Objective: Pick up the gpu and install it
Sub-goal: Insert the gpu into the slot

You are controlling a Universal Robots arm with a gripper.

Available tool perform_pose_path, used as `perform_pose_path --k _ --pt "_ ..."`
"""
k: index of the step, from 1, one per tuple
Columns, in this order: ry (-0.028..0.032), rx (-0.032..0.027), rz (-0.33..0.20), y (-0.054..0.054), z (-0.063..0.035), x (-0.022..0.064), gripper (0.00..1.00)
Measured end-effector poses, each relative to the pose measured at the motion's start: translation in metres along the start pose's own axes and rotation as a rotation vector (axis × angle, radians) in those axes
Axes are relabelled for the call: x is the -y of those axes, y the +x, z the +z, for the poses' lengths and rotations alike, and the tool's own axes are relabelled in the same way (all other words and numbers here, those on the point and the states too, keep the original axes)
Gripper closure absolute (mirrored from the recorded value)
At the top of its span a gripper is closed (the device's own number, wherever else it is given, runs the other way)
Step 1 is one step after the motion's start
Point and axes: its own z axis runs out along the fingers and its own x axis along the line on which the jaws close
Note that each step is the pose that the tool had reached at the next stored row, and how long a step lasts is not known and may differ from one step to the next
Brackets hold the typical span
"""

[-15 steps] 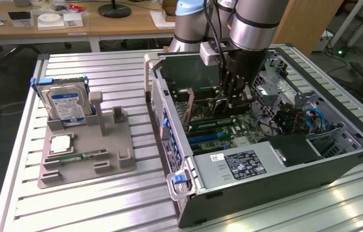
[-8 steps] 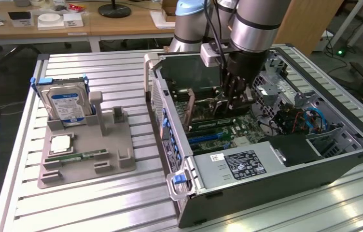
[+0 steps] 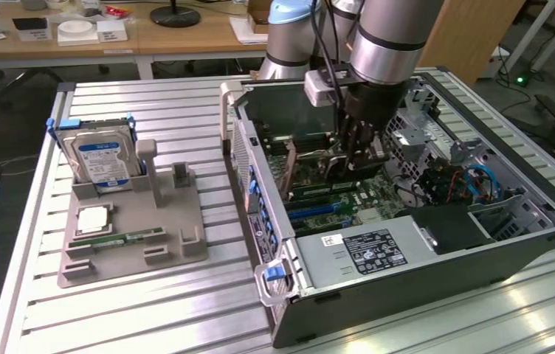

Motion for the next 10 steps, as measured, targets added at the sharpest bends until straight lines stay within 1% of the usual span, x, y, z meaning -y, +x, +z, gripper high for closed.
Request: perform_pose_path --k 5,10 --pt "0.0 0.0 0.0 0.0001 0.0039 -0.0002 0.73" --pt "-0.0001 -0.0001 0.0 0.0001 0.004 -0.0003 0.73"
